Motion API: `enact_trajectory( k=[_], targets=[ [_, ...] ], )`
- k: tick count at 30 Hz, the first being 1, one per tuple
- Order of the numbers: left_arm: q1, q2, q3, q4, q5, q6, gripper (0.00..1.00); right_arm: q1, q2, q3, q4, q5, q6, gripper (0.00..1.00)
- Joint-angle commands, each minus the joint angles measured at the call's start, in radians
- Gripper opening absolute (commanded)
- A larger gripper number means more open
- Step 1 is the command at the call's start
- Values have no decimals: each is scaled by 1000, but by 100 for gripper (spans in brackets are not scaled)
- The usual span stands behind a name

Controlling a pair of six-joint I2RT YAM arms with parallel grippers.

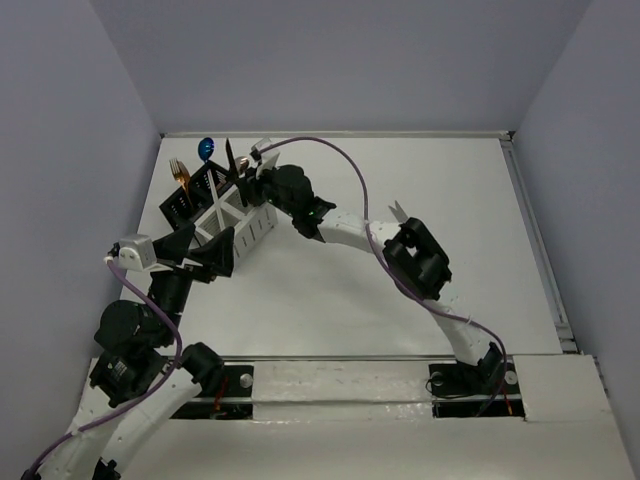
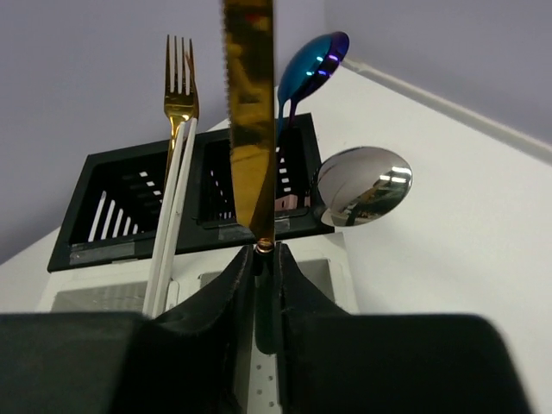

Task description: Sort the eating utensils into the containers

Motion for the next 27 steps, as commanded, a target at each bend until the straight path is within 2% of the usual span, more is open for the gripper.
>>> enact_trajectory(
  k=[1,2,3,6,8,13,16,18,21,22,23,26,27],
  targets=[
    [-4,6,-5,47,-12,11,99,8,-81,-17,85,10,-21,35],
    [-4,8,-5,46,-14,11,99,8,-83,-18,83,13,-23,47],
    [-4,8,-5,46,-15,11,99,8,-95,-23,86,16,-24,52],
    [-4,8,-5,47,-18,11,99,8,-123,-38,80,21,-29,65],
    [-4,8,-5,47,-18,11,99,8,-135,-38,62,15,-27,69],
    [-4,12,-6,44,-20,13,99,8,-208,-87,42,42,-13,69],
    [-4,9,-6,44,-21,13,99,-4,-294,-234,42,52,11,68],
    [-4,3,-6,44,-18,11,99,-55,-415,-395,2,99,29,63],
    [-4,-2,-6,47,-6,10,99,-176,-581,-596,-172,92,109,57],
    [-4,-2,-6,49,0,10,99,-214,-647,-633,-309,79,159,53],
    [-4,-2,-5,49,2,8,99,-289,-676,-668,-373,79,180,52],
    [-4,0,-6,49,2,10,99,-404,-773,-791,-611,110,223,51],
    [-4,0,-5,50,2,8,99,-405,-794,-819,-654,124,227,51]
  ],
)
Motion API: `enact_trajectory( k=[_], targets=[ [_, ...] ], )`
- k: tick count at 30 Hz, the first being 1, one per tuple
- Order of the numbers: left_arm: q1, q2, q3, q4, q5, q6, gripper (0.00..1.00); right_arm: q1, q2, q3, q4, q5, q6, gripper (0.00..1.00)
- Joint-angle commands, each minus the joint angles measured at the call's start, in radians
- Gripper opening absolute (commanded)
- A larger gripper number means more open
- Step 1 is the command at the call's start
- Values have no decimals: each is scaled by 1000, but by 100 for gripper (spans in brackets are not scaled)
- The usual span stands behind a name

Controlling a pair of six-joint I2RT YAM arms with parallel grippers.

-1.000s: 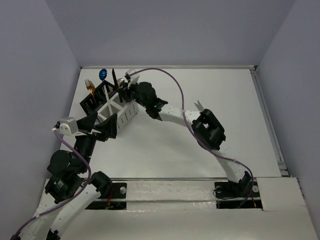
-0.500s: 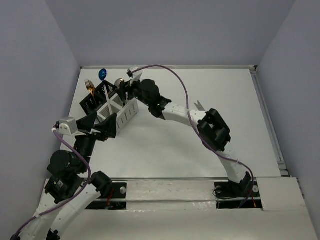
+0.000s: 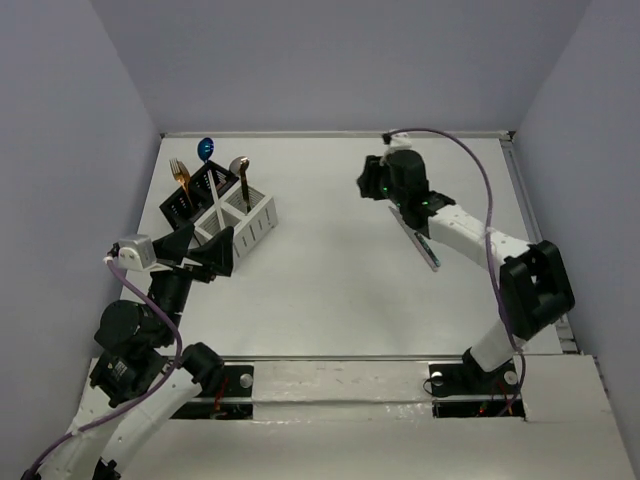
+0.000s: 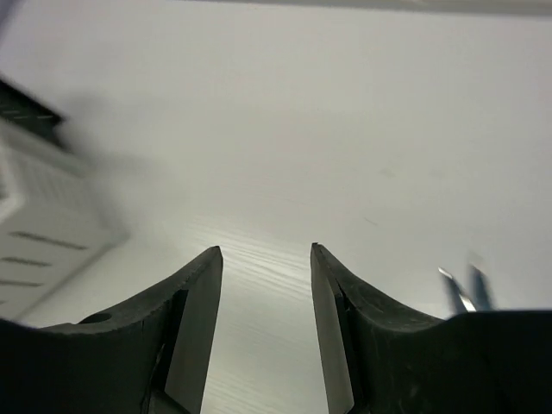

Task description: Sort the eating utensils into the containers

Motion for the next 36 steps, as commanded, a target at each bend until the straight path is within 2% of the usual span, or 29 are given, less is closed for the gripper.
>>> enact_trajectory(
  k=[1,4,8,13,31,34,35,36],
  targets=[
    [-4,3,-5,50,14,6,99,-149,-117,-165,-409,86,97,51],
    [-4,8,-5,50,16,6,99,-235,-164,-209,-469,94,96,48],
    [-4,14,-6,49,14,6,99,-322,-128,-209,-569,92,73,42],
    [-4,15,-6,50,19,6,99,-332,-63,-209,-592,36,28,42],
    [-4,18,-6,50,22,6,99,-341,72,-151,-603,62,-12,42],
    [-4,20,-6,50,23,6,99,-341,92,-137,-606,14,-24,38],
    [-4,18,-6,50,22,6,99,-341,99,-132,-614,-3,-27,31],
    [-4,20,-6,50,22,6,99,-332,101,-125,-620,-10,-29,29]
  ],
)
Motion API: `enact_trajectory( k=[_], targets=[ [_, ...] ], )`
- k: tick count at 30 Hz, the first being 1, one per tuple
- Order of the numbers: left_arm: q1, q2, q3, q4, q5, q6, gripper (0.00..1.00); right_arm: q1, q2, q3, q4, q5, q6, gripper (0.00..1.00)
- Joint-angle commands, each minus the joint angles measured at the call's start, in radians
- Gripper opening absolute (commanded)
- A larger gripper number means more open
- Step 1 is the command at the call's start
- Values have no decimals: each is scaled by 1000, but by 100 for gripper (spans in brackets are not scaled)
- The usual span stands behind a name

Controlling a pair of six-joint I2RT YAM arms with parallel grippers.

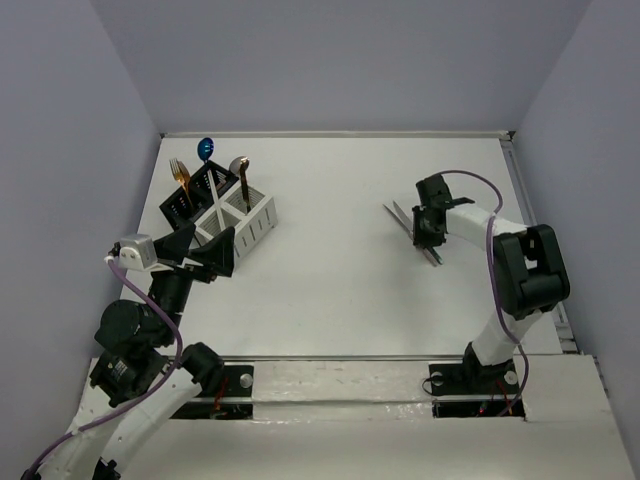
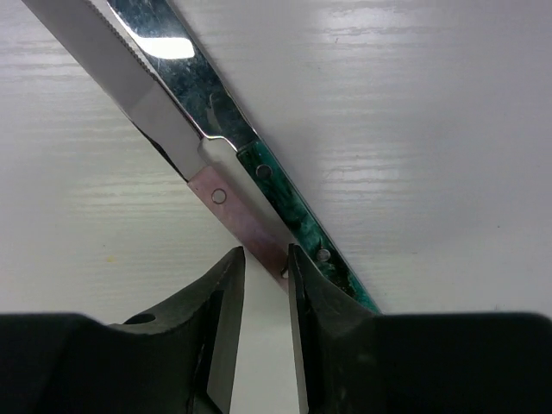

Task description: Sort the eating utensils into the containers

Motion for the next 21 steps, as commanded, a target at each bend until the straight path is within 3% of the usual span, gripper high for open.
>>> enact_trajectory(
  k=[1,9,10,12,14,21],
  targets=[
    [-4,18,-6,50,10,6,99,4,32,44,-29,-63,-20,29],
    [-4,23,-6,50,13,6,99,24,-54,51,-46,-105,-11,28],
    [-4,23,-6,50,13,6,99,24,-56,56,-50,-100,-11,30],
    [-4,19,-6,50,13,6,99,24,-54,64,-56,-92,-17,46],
    [-4,19,-6,50,13,6,99,24,-54,71,-50,-97,-25,53],
    [-4,19,-6,50,12,6,99,24,18,116,-38,-74,-42,52]
  ],
)
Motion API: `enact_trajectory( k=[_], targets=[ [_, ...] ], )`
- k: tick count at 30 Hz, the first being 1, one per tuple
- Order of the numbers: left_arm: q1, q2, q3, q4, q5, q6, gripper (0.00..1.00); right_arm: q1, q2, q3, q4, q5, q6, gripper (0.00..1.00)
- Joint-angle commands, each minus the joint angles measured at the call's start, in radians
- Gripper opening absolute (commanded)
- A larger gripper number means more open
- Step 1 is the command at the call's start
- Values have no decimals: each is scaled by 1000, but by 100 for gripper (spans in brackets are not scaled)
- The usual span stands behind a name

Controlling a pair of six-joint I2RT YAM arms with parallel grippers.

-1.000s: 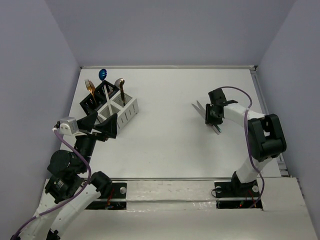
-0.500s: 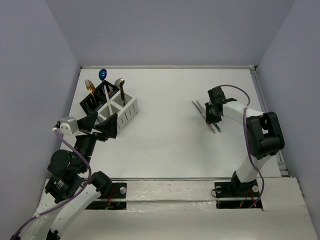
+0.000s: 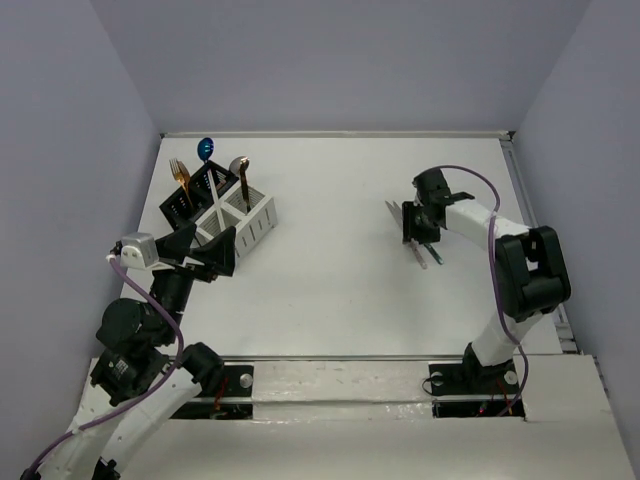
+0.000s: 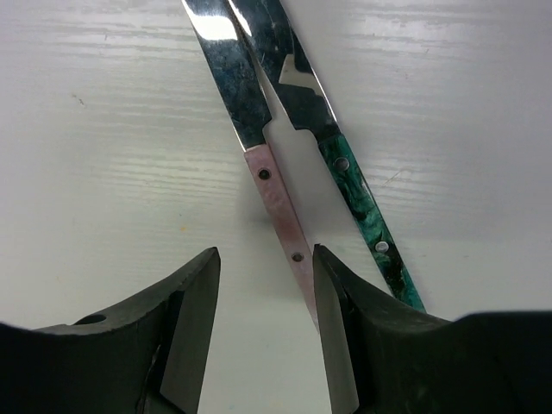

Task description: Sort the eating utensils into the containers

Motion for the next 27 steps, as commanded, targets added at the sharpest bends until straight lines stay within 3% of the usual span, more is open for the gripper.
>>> enact_trajectory(
  k=[1,17,24,27],
  targets=[
    [-4,10,-6,51,13,6,99,4,43,74,11,22,-26,52],
    [-4,12,-6,51,14,7,99,25,198,122,0,45,-57,36],
    [-4,10,-6,50,14,7,99,68,195,134,22,2,-49,2],
    [-4,10,-6,50,14,7,99,93,161,148,35,-10,-54,0]
  ],
)
